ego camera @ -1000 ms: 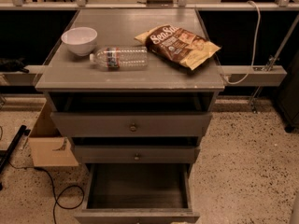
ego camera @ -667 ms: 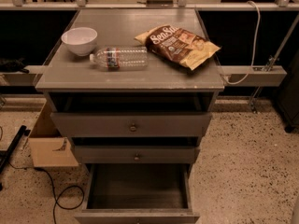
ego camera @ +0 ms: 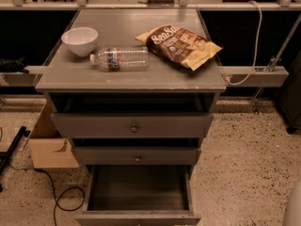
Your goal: Close bottom drawer
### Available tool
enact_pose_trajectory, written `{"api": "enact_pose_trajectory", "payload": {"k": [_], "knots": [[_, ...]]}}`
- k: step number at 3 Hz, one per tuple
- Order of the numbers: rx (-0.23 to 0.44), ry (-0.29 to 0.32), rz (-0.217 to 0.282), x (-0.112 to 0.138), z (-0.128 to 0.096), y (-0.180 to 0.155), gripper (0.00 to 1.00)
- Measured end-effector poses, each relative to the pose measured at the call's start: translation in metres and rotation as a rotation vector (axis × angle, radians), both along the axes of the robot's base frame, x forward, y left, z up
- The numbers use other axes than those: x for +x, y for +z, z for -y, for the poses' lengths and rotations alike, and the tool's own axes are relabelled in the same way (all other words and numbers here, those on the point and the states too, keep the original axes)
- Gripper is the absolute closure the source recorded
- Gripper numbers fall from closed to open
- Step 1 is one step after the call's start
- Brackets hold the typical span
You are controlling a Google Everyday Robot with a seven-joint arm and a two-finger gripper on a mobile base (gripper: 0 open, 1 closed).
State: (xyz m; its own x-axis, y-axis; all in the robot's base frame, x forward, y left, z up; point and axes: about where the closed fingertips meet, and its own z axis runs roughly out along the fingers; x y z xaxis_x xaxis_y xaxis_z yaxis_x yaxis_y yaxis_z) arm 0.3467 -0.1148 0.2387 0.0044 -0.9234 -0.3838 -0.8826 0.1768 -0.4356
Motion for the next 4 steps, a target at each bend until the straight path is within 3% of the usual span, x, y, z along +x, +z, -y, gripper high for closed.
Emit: {"api": "enact_pose_trajectory", "payload": {"k": [1, 2, 3, 4], "knots": [[-0.014, -0.035, -0.021, 0.009, -0.001, -0.021, 1.00], [-0.014, -0.035, -0.021, 0.009, -0.001, -0.021, 1.00], [0.003, -0.007, -0.089, -0.009, -0.006, -0.043, 1.00], [0.004, -0.006, -0.090, -0.009, -0.006, -0.044, 1.00]]}}
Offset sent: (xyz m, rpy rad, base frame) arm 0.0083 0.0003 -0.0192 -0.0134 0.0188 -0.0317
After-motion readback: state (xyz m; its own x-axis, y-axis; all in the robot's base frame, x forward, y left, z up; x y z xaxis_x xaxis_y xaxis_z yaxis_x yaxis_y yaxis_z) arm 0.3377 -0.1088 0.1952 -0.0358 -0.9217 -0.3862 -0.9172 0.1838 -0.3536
